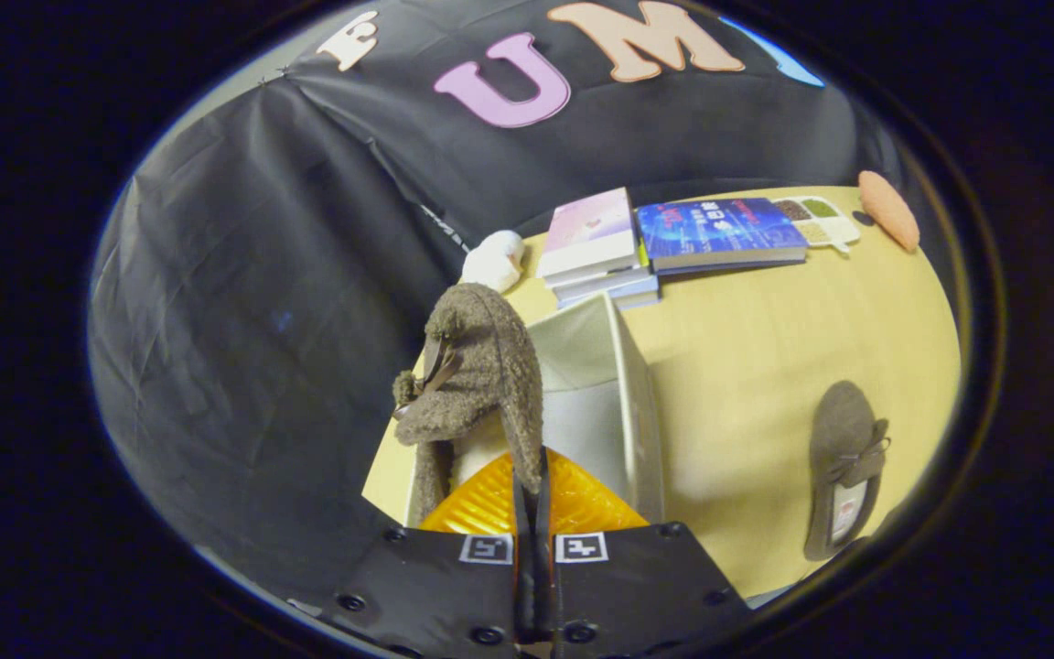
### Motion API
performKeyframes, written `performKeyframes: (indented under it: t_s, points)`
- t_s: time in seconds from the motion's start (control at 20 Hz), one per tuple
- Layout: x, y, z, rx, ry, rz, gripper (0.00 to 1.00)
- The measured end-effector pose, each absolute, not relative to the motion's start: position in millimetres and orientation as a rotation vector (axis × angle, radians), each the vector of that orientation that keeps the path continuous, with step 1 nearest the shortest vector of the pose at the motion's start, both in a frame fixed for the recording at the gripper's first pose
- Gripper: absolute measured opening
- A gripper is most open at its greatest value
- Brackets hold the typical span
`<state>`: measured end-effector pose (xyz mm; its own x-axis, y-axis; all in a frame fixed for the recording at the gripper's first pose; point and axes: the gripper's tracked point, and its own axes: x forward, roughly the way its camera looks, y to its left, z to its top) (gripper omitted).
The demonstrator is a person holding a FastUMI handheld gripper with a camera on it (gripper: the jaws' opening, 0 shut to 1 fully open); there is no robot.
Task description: Open the storage box then place both shoes into the box .Put the left shoe in first, then the right shoe, with the right side of both shoes facing outward in a uniform manner.
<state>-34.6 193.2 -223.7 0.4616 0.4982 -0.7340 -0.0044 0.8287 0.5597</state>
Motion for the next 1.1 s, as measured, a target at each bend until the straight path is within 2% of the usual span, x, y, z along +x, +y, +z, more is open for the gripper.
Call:
performKeyframes:
  t_s: [0.6,1.1]
  points:
    - [-35,236,-265,0.463,1.200,0.319,0.03]
    - [-52,257,-314,0.422,1.334,0.165,0.04]
